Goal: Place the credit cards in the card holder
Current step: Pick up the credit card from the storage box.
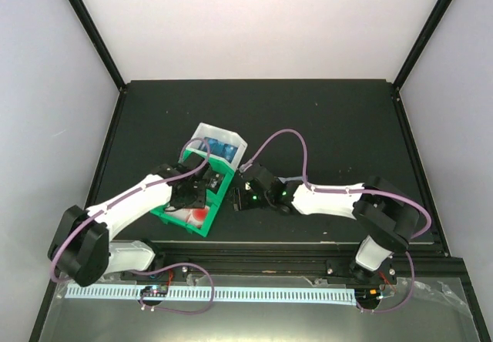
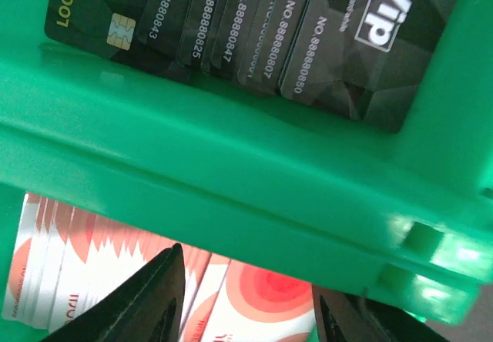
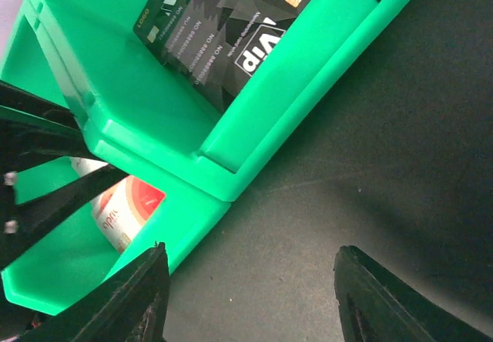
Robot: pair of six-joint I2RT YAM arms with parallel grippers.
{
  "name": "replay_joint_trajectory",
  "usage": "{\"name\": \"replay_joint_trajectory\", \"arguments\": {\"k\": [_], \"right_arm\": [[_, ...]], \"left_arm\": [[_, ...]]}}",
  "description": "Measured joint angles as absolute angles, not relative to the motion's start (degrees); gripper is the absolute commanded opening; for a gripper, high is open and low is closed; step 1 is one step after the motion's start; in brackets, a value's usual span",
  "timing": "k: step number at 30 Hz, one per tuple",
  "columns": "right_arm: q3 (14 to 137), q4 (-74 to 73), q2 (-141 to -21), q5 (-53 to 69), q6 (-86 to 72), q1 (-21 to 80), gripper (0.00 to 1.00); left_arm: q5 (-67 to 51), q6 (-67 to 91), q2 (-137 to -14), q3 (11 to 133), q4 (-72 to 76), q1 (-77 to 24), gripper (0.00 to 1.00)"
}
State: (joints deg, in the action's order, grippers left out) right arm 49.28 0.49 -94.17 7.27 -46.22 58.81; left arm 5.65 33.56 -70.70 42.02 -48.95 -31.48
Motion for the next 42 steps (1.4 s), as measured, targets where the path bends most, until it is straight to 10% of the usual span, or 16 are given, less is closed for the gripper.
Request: {"name": "replay_joint_trajectory", "arguments": {"k": [14,42], "right_arm": [[49.28,3.27,-97.01,6.66,-47.55,56.90,0.62],[51.66,9.02,-105.10,15.79,-48.34,56.86,0.29]], "left_arm": [[4.71,27.99,-83.05,47.37,-39.53,-31.29,0.58],[-5.13,31.53,-81.71,43.44,-35.66,-29.10,0.44]]}}
